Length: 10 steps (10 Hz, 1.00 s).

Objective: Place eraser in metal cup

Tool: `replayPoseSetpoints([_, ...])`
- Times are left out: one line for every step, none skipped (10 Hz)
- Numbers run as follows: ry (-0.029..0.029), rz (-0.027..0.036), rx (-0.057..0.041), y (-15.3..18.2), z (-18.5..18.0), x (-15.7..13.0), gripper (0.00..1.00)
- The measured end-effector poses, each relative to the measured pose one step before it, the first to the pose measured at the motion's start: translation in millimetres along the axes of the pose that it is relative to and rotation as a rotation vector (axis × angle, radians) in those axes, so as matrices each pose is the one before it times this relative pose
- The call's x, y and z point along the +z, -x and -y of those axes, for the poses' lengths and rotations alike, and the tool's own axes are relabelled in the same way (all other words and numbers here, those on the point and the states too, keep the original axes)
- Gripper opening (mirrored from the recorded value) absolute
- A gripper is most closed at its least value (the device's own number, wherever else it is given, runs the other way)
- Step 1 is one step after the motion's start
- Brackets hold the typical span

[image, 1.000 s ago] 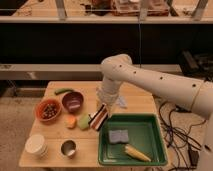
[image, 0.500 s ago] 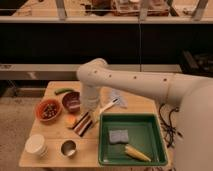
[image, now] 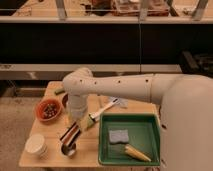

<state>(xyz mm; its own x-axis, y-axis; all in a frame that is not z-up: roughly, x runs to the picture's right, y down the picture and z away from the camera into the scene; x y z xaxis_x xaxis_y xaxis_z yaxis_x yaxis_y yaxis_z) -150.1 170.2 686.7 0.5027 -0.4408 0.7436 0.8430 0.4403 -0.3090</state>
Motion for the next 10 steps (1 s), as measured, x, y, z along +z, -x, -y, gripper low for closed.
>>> replayPoseSetpoints([-0.00573,0.00198,-0.02117,4.2,0.47,0.79,0.0])
replayPoseSetpoints([-0.01664,-0.00551,-0.05316,8.24,1.19,1.75,0.0])
replayPoseSetpoints([-0.00131,0.0,-0.03447,4.02,0.07,3.05,0.0])
replayPoseSetpoints([-0.00072,0.00001,-0.0172,1.41,1.31,3.47,0.0])
replayPoseSetpoints([0.00002,-0.00184,-0.0287,3.87,4.46,4.99,0.0])
replayPoseSetpoints([-0.00134,-0.00308,-0.04936,4.96,4.01,6.85,0.0])
replayPoseSetpoints([-0.00305,-0.00351,-0.03274,0.47,0.55,3.32,0.0])
replayPoseSetpoints([-0.00401,-0.00492,-0.0302,0.85,1.02,2.94,0.0])
replayPoseSetpoints([-0.00227,-0.00305,-0.0136,-0.01,-0.61,5.75,0.0])
replayPoseSetpoints([0.00173,0.00016,-0.00507,-0.05,-0.9,2.33,0.0])
